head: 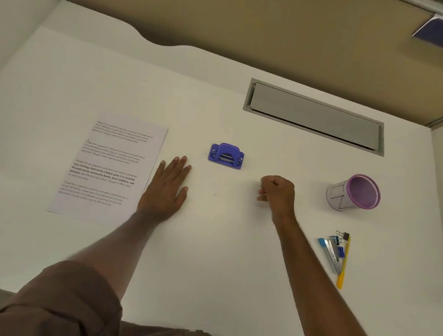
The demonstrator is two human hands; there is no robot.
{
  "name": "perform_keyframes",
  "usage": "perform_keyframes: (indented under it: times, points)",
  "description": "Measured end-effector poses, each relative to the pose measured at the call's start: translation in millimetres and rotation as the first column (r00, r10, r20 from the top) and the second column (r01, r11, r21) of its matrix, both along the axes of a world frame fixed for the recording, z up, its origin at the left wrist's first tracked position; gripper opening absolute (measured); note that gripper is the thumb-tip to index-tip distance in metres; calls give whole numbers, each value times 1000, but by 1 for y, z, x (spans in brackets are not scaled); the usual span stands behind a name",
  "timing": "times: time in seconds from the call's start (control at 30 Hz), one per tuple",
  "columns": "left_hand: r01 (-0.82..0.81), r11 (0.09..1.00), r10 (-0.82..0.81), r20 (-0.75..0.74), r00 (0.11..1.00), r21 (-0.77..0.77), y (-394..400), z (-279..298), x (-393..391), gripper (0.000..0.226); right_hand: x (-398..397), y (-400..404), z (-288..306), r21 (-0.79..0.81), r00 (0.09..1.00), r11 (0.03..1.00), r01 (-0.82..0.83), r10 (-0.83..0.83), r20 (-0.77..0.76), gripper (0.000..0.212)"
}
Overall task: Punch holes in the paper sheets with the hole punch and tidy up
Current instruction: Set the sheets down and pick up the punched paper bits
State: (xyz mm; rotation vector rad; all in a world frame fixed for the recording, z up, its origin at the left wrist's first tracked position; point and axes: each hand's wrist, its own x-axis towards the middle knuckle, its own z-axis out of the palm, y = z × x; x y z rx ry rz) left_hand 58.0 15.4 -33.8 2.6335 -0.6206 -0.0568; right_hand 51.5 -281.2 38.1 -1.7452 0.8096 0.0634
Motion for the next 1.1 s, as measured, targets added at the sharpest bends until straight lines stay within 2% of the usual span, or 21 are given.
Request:
perform_keyframes:
  times: [0.1, 0.2, 0.3, 0.37, 0.43, 0.57, 1.1]
  points:
    - [-2, 1000, 2, 1, 1000, -4, 0, 0, 0, 59, 0, -44, 30, 51, 986, 994, 100, -105, 125, 12]
    - [-1, 1000, 1, 0, 1000, -8, 0, -3, 1, 61, -3, -96, 61, -62, 954, 973, 222, -203, 220, 10]
    - [-2, 1000, 2, -8, 1000, -7, 1, -7, 2, 62, -10, -145, 77, -347, 933, 875, 338, -263, 244, 14]
    - [-5, 1000, 5, -11, 1000, -5, 1, -7, 2, 63, -14, -171, 81, -543, 946, 776, 322, -251, 204, 20]
    - [-9, 1000, 9, -9, 1000, -11, 0, -7, 2, 63, -16, -188, 81, -604, 961, 748, 274, -242, 135, 22]
    - [-7, 1000, 7, 11, 1000, -21, 0, -7, 2, 61, -16, -198, 77, -638, 974, 751, 170, -226, -8, 19]
    - [-5, 1000, 6, 27, 1000, -22, 2, -11, 2, 60, -21, -190, 71, -707, 974, 697, 122, -222, -51, 18]
